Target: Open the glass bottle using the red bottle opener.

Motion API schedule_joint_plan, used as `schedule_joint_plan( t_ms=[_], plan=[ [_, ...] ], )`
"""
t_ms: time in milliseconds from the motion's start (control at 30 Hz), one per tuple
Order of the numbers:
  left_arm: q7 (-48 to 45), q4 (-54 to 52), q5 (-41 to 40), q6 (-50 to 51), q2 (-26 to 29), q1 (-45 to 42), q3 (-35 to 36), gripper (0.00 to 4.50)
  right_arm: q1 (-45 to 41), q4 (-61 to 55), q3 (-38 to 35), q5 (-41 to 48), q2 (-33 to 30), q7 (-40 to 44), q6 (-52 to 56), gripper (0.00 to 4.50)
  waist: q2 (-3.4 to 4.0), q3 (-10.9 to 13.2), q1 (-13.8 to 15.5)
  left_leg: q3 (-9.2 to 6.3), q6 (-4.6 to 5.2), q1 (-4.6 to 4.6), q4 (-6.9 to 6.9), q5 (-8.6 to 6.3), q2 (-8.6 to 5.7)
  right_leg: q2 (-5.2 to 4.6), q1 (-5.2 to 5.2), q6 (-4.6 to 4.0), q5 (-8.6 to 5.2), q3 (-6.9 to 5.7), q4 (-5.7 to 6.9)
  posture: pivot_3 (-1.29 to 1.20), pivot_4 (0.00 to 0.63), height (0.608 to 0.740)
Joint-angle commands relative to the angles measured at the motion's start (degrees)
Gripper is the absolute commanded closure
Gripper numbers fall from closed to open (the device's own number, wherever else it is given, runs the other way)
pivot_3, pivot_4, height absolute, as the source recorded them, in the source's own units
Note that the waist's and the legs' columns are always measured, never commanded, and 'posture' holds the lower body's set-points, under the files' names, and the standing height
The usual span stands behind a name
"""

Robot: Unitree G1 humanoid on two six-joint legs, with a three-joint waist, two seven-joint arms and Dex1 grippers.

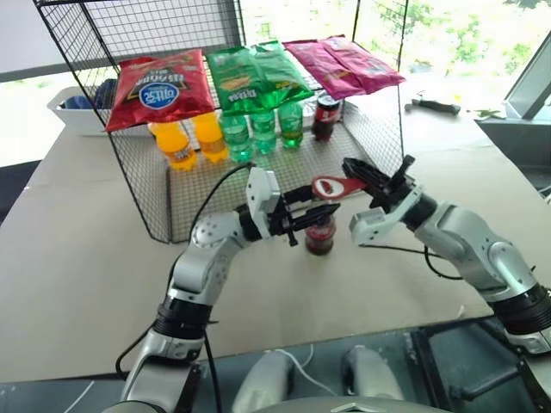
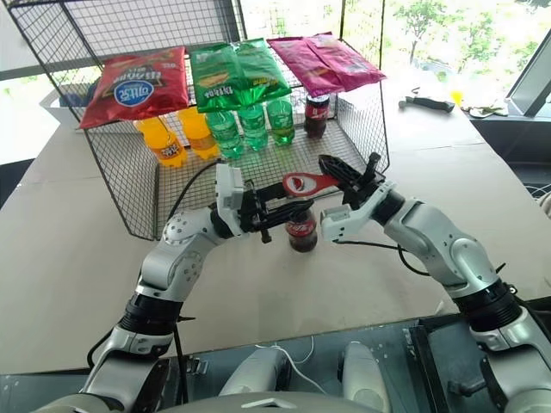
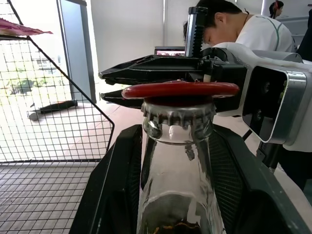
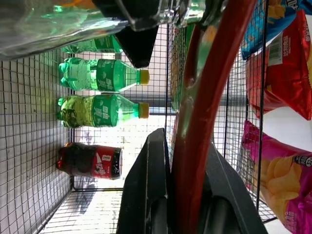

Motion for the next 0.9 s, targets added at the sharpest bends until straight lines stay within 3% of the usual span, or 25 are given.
schedule_joint_plan(
  t_ms=[33,433,733,900],
  plan=[
    [1.2,2.6,2.6,1.0,0.3,0.8,-0.7,2.98,-2.2,0.9,-2.7,-3.3,-3.1,-1.4,-1.8,4.50,0.01,0.0,0.0,0.00,0.00,0.00,0.00,0.00,0.00,0.00,0.00,0.00,0.00,0.00,0.00,0.00,0.150,0.740],
    [1.5,3.3,2.6,0.2,-0.5,0.9,-1.2,2.98,-4.5,1.2,-5.3,-2.1,-3.8,-3.5,-2.9,4.50,-0.14,0.0,-0.3,0.11,-0.01,0.02,-0.41,0.01,0.09,0.02,-0.20,-0.01,-0.01,0.06,-0.09,0.00,0.150,0.740],
    [1.4,2.9,2.4,0.3,-0.2,1.3,-0.8,2.98,-1.5,-0.7,-8.9,6.7,2.1,-4.3,-2.9,4.50,-0.13,0.0,-0.3,0.14,-0.01,0.03,-0.52,0.01,0.11,0.03,-0.22,-0.01,-0.01,0.09,-0.14,0.00,0.150,0.740],
    [1.7,1.0,2.1,1.1,0.2,2.0,-0.8,2.98,4.2,-0.2,-9.8,20.2,8.7,0.9,3.2,4.50,-0.14,0.0,-0.3,0.13,-0.02,0.03,-0.52,0.01,0.12,0.03,-0.22,-0.01,0.00,0.08,-0.14,0.00,0.150,0.740]
  ],
)
